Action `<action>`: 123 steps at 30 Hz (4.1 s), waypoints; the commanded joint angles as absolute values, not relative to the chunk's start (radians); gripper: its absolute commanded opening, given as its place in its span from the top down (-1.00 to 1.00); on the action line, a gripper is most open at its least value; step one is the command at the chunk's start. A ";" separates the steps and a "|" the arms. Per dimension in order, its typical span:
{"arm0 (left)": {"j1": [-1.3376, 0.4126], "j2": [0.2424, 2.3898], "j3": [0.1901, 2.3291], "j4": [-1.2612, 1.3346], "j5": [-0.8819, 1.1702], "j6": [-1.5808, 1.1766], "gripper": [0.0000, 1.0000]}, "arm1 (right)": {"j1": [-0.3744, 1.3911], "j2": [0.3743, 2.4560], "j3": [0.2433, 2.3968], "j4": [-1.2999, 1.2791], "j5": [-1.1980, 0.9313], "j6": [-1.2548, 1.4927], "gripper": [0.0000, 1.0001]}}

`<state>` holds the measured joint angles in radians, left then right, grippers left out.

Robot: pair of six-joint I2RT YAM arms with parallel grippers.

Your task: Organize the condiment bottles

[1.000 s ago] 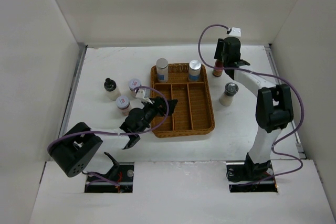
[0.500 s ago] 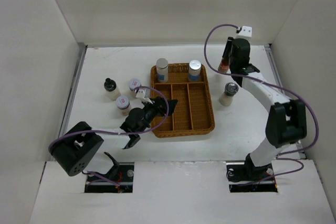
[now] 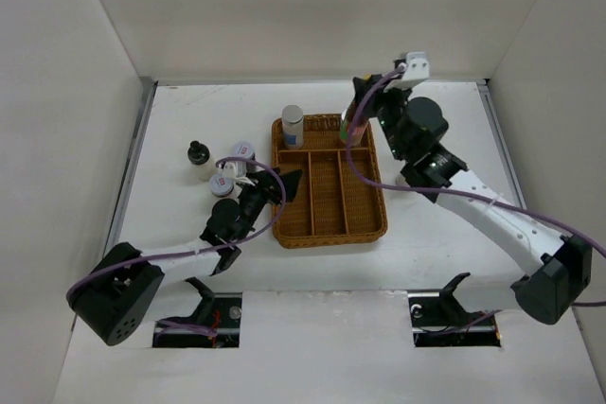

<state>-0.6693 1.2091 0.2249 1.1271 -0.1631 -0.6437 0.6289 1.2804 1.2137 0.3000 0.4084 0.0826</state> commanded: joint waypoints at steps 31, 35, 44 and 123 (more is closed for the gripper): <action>-0.570 1.089 0.172 1.154 -0.213 -0.649 -0.62 | 0.760 1.506 1.095 0.506 0.400 0.130 0.32; -0.562 1.078 0.170 1.149 -0.216 -0.644 -0.62 | 0.752 1.477 1.078 0.508 0.408 0.133 0.32; -0.571 1.091 0.175 1.147 -0.215 -0.647 -0.62 | 0.726 1.548 1.075 0.528 0.402 0.140 0.31; -0.774 1.173 0.891 0.078 -0.683 -0.437 0.35 | 0.861 0.911 0.405 0.537 0.491 0.433 -0.65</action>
